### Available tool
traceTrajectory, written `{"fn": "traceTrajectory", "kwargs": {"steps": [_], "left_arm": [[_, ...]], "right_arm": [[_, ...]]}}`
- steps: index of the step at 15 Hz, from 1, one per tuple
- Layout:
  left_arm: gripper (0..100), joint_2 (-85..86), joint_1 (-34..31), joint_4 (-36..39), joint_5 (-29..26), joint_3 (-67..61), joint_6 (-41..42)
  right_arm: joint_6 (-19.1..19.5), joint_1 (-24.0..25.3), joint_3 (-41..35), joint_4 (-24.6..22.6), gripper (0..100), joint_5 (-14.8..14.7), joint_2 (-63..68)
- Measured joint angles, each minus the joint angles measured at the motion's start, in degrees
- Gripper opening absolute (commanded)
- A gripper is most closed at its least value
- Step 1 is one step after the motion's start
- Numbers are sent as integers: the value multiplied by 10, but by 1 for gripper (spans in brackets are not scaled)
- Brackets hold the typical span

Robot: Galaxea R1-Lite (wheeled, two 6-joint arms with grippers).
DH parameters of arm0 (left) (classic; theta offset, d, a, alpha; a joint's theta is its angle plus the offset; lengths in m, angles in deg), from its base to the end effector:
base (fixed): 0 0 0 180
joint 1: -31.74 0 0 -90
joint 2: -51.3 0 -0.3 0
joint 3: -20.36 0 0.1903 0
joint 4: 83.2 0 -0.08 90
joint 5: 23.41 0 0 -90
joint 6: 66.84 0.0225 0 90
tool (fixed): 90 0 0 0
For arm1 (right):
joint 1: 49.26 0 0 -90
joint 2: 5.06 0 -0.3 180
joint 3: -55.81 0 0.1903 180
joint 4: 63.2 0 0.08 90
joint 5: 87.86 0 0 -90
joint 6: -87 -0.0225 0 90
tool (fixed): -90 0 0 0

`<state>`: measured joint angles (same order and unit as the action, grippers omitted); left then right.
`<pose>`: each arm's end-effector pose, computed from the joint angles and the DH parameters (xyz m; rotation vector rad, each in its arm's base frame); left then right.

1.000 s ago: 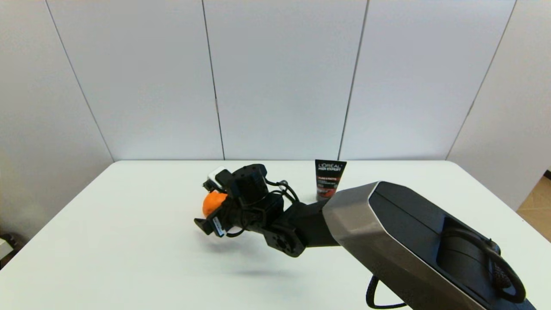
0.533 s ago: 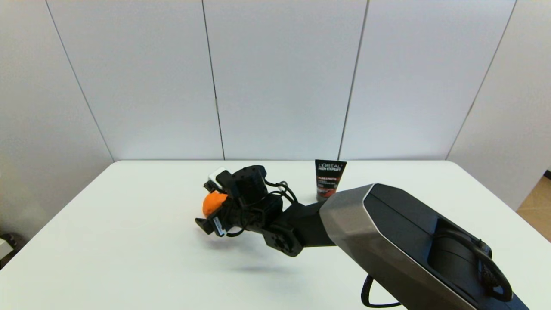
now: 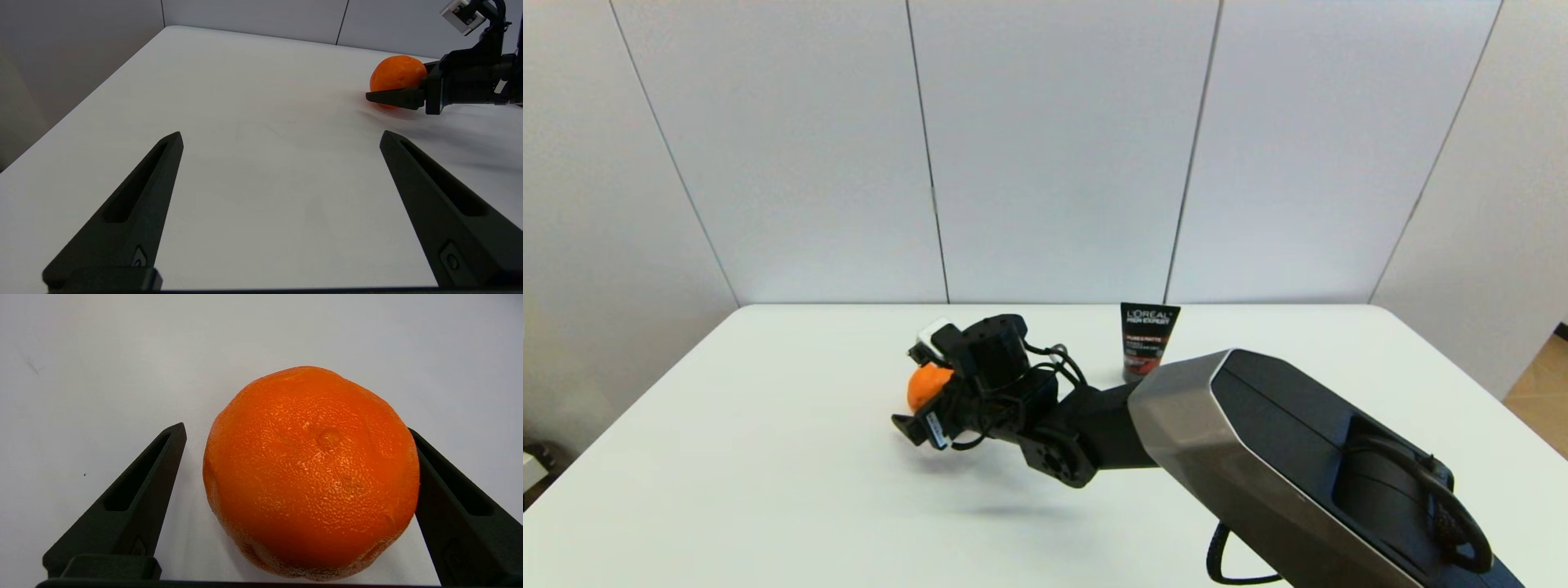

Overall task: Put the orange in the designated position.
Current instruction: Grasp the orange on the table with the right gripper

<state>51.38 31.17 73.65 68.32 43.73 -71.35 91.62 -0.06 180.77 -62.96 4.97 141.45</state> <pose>-0.0229 0.0005 0.0758 -0.0788 -0.0068 0.0399 0.3405 0.3961 0.0576 -0.2292 0.3258 0.9119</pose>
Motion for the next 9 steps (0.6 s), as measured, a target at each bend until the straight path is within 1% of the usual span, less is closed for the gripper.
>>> {"fn": "traceTrajectory", "kwargs": {"steps": [1, 3, 4, 9], "left_arm": [[100, 0, 0, 0, 0, 0, 0], [100, 0, 0, 0, 0, 0, 0], [100, 0, 0, 0, 0, 0, 0], [100, 0, 0, 0, 0, 0, 0]], "right_arm": [[0, 0, 0, 0, 0, 7, 0], [0, -2, -1, 1, 0, 43, 0], [0, -4, -1, 3, 0, 54, 0], [0, -6, -2, 4, 0, 56, 0]]}}
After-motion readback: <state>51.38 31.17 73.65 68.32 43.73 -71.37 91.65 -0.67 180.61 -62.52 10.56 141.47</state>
